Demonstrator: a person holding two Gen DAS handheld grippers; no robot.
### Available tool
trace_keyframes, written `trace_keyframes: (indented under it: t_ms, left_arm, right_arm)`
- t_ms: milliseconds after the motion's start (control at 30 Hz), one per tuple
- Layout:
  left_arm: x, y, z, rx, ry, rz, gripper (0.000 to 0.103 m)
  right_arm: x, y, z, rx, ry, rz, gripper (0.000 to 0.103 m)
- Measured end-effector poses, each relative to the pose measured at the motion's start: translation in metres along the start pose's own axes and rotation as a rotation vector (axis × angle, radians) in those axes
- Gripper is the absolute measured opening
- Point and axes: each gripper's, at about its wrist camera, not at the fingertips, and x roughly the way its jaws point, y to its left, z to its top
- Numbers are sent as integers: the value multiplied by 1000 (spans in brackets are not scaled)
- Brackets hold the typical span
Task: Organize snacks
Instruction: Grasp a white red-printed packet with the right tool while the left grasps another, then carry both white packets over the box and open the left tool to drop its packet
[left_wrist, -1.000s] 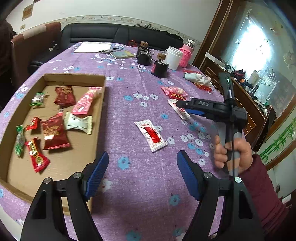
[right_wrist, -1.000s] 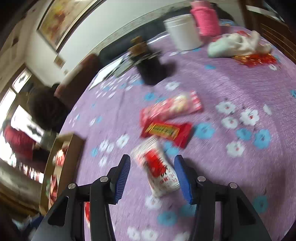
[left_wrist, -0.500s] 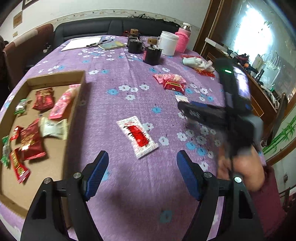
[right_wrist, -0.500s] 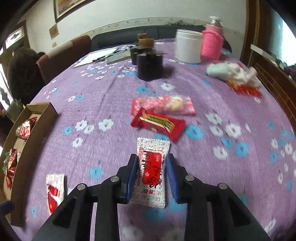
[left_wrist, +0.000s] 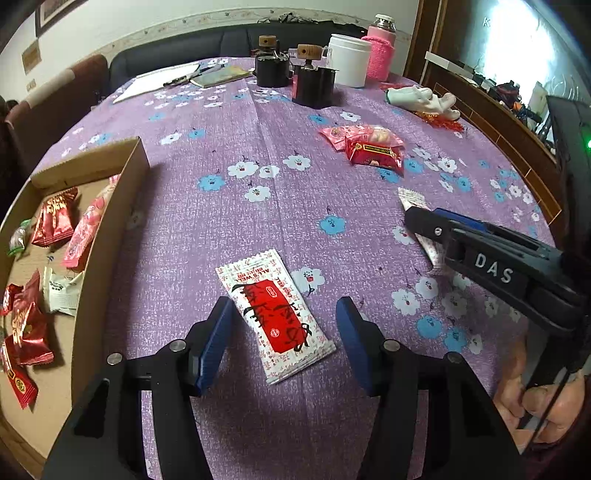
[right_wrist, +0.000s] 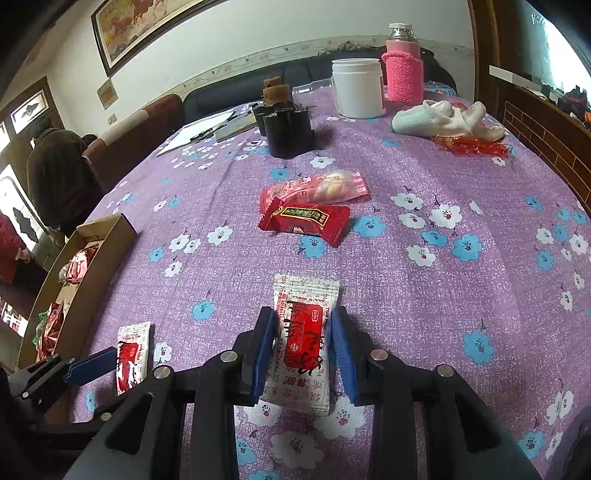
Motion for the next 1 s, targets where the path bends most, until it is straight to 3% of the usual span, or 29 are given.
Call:
trace_keyframes:
  t_ms: [33,67,100,533,733,833,1000]
  left_arm:
    - [0,-1,0,1,-7,19,45]
    - [-1,0,-1,1,-17,37,29]
    - [-2,2,0,-8,-19,32,28]
    - [-54,44,-5,-128,-97,-64,28]
    - [-102,117,-18,-238,-179,14,29]
    - [-112,150,-29,-284,-183,54,29]
    - [-105,188,-51,-370,-144,52,29]
  right_arm:
    - [0,0,0,4,0,4,33]
    - [0,-1,0,7,-1,7,33]
    - [0,-1,0,11,-2,10,33]
    - [-14,4,0,-36,-89,-16,33]
    - [-15,6,1,-41,-102,-26,33]
    - [-21,16,4,-57,-113,-27,33]
    - [-35,60,8,-96,-89,74,33]
